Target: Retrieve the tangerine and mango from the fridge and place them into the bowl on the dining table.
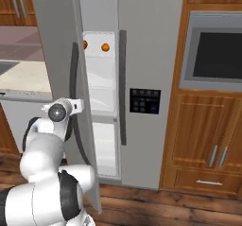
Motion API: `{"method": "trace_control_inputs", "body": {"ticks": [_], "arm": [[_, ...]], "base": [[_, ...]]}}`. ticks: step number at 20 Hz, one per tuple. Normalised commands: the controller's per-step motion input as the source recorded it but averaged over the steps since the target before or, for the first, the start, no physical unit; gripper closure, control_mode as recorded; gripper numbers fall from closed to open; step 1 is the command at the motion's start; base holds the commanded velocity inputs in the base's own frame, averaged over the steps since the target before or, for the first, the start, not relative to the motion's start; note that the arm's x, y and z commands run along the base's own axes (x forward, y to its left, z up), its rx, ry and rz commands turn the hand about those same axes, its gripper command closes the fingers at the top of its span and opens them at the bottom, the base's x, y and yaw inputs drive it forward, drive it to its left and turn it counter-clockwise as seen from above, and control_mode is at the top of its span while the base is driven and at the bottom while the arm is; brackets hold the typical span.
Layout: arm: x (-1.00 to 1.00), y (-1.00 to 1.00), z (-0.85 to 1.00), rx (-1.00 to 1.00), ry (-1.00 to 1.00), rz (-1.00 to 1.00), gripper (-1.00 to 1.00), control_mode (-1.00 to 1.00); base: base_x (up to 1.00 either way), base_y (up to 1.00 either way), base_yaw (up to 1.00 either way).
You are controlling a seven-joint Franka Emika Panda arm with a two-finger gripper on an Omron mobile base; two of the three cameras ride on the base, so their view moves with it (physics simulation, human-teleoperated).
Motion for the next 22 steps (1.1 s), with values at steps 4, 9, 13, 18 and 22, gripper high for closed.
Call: {"method": "trace_control_inputs", "body": {"ticks": [4, 9, 13, 18, 22], "arm": [[-0.61, 1.0, 0.55, -0.2, 0.22, 0.33, 1.0, -1.0], [-0.64, 1.0, 0.43, -0.22, 0.18, 0.33, 1.0, -1.0], [-0.65, 1.0, 0.15, -0.22, 0.02, 0.28, 1.0, -1.0], [-0.7, 1.0, 0.2, -0.2, 0.0, 0.28, 1.0, -1.0], [-0.74, 1.0, 0.22, -0.17, 0.0, 0.3, 1.0, -1.0]], "base": [[0.0, 0.0, 0.0], [0.0, 0.0, 0.0], [0.0, 0.0, 0.0], [0.0, 0.0, 0.0], [0.0, 0.0, 0.0]]}}
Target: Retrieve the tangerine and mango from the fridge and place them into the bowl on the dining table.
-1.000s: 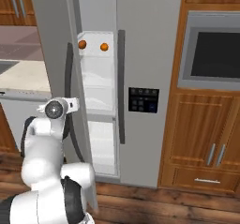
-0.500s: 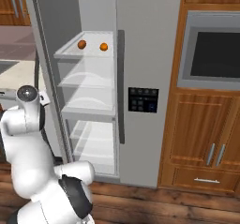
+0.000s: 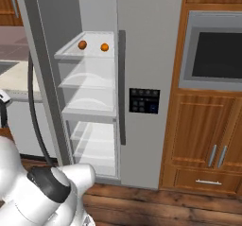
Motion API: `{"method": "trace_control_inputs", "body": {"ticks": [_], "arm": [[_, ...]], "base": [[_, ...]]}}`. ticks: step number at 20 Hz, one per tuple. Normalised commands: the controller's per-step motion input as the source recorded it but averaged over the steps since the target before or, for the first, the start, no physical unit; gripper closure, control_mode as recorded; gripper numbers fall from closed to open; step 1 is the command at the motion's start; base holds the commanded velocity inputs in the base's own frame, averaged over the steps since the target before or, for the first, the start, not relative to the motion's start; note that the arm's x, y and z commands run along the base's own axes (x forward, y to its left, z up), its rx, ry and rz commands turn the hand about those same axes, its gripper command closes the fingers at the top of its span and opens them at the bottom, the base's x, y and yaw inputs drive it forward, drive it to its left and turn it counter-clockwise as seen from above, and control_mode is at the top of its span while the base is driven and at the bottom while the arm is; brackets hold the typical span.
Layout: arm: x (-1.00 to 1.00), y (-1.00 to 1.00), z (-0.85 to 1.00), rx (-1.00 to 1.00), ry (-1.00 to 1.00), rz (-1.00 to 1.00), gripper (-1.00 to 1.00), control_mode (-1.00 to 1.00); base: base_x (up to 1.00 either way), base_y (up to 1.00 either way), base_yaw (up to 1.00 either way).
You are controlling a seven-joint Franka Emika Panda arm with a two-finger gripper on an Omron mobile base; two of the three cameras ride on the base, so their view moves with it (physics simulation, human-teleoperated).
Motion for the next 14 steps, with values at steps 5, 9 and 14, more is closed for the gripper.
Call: {"method": "trace_control_inputs", "body": {"ticks": [5, 9, 14], "arm": [[-0.82, 0.69, 0.42, -0.09, -0.03, 0.26, 1.0, -1.0], [-0.79, -0.56, 0.36, -0.02, -0.05, -0.01, 1.0, -1.0], [-0.19, -1.0, 0.0, 0.09, -0.04, -0.11, 1.0, -1.0]], "base": [[0.0, 0.0, 0.0], [0.0, 0.0, 0.0], [0.0, 0.0, 0.0]]}}
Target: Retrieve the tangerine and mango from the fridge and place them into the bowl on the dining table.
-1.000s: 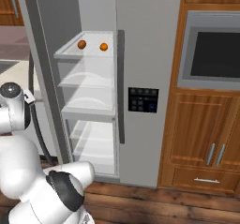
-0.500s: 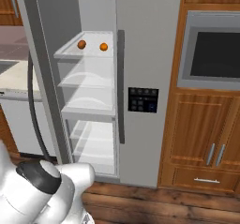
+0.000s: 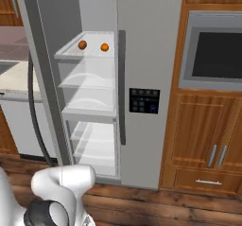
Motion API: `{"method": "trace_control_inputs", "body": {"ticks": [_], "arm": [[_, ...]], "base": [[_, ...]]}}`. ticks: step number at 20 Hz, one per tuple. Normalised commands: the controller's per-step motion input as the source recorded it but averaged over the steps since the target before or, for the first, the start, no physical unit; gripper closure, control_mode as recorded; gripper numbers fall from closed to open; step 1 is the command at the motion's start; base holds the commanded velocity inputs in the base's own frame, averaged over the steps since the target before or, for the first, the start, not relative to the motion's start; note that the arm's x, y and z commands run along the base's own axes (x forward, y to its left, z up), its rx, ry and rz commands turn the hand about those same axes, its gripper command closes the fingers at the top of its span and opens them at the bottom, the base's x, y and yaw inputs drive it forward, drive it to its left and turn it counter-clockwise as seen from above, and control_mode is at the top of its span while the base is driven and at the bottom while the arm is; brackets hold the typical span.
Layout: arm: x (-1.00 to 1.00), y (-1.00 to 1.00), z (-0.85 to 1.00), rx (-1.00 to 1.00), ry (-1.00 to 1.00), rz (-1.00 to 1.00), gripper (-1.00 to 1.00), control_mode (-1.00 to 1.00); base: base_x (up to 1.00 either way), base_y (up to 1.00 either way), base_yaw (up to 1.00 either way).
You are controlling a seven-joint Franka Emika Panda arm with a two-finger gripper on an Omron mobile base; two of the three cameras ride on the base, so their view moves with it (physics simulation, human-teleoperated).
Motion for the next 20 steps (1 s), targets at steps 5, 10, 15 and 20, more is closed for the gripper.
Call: {"method": "trace_control_inputs", "body": {"ticks": [5, 10, 15, 20], "arm": [[0.0, -1.0, 0.0, 0.14, 0.03, -0.02, 1.0, -1.0], [0.21, -1.0, 0.0, 0.16, 0.1, 0.0, 1.0, -1.0], [0.21, -1.0, 0.01, 0.26, 0.13, 0.0, 1.0, -1.0], [0.21, -1.0, 0.0, 0.29, 0.46, 0.0, 1.0, -1.0]], "base": [[0.0, 0.0, 0.0], [0.0, 0.0, 0.0], [0.0, 0.0, 0.0], [0.0, 0.0, 0.0]]}}
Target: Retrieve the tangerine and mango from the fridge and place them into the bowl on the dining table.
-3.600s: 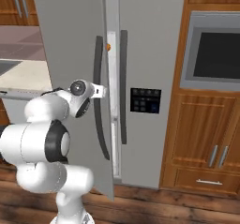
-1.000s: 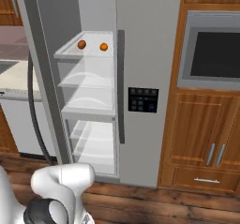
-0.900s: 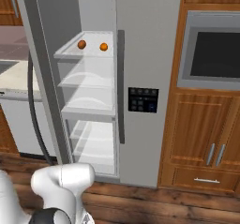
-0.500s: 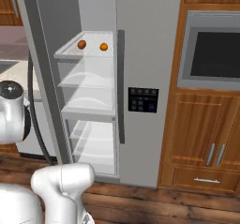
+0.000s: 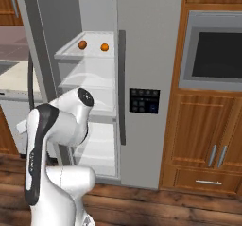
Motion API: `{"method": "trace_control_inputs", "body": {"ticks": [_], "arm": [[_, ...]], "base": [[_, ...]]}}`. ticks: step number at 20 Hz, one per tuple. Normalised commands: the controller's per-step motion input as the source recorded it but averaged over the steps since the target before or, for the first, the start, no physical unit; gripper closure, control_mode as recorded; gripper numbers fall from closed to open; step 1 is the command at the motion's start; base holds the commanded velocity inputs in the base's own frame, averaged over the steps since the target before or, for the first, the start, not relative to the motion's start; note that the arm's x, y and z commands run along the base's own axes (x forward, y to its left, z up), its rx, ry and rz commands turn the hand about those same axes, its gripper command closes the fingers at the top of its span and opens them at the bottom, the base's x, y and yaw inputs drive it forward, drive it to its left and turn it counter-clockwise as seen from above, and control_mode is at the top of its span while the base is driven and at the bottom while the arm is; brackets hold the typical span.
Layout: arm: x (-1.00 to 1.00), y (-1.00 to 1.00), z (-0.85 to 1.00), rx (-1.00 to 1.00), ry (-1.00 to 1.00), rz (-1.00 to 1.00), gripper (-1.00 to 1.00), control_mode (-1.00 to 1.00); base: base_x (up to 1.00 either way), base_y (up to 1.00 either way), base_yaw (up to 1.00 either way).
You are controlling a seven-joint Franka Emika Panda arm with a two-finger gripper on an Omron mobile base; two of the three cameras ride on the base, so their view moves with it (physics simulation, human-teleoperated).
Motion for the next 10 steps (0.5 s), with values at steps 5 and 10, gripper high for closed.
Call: {"method": "trace_control_inputs", "body": {"ticks": [5, 10], "arm": [[0.33, -0.85, 0.04, 0.27, 0.41, -0.02, 1.0, -1.0], [0.39, -0.29, 0.0, 0.25, 0.16, -0.01, 1.0, -1.0]], "base": [[0.0, 0.0, 0.0], [0.0, 0.0, 0.0]]}}
